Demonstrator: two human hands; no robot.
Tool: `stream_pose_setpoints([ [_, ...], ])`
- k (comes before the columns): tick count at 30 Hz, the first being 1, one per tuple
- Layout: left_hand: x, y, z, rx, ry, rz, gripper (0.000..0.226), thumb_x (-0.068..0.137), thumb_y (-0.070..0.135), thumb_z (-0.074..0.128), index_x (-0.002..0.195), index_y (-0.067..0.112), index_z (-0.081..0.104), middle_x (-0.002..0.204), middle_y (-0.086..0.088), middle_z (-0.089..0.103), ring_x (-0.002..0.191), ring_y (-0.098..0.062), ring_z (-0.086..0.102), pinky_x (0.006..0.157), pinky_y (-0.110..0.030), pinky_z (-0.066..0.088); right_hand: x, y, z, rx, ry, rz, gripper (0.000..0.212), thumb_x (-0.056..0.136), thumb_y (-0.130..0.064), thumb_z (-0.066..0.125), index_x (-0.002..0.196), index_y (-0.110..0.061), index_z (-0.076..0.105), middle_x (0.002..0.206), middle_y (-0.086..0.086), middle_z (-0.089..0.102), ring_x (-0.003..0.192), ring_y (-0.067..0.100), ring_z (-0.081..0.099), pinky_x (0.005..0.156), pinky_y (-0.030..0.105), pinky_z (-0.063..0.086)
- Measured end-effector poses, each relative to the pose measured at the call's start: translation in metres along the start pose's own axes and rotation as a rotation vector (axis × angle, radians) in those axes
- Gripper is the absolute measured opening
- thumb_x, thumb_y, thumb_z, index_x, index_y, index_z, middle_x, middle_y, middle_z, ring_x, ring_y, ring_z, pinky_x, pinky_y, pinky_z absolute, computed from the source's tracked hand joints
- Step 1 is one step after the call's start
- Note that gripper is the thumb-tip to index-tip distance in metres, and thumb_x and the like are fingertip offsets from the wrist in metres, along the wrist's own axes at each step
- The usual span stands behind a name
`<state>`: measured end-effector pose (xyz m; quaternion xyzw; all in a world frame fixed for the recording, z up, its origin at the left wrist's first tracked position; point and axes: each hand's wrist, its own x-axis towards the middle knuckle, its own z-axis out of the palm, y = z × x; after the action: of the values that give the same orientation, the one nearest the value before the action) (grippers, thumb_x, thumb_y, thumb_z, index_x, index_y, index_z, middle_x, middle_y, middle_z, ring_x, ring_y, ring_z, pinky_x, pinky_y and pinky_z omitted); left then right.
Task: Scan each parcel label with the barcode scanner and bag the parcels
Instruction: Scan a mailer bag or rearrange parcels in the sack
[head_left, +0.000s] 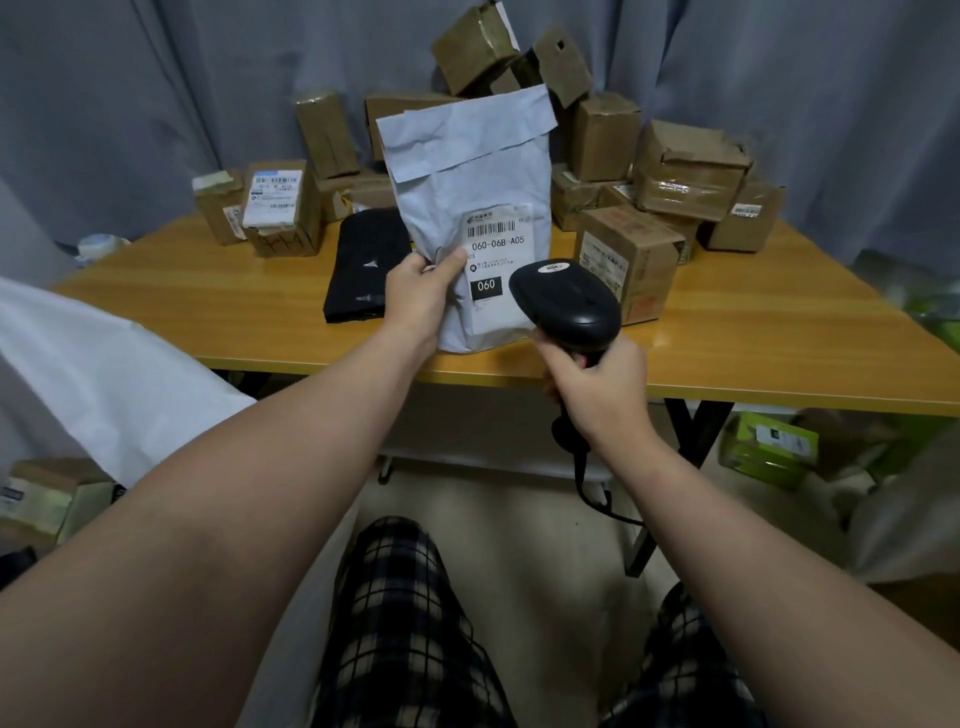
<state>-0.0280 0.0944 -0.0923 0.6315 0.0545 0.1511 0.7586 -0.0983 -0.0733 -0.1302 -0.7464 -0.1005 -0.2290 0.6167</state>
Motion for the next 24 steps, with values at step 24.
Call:
stream_pose_setpoints([
  [24,-0.008,-0.004,-0.003,-0.034,0.066,-0.006,0.016,0.094,0.006,0.058,0.11,0.007,0.056,0.109,-0.011,0.068,0.092,-0.019,0.068,0.078,-0.033,0.058,-0.004,0.001,0.007,0.025,0.005,0.061,0.041,0.069,-0.05,0.068,0.071,-0.009,0.063,0.054,-0.001,0.058,0.055,0.025,0.061,0.057,0.037,0.053],
])
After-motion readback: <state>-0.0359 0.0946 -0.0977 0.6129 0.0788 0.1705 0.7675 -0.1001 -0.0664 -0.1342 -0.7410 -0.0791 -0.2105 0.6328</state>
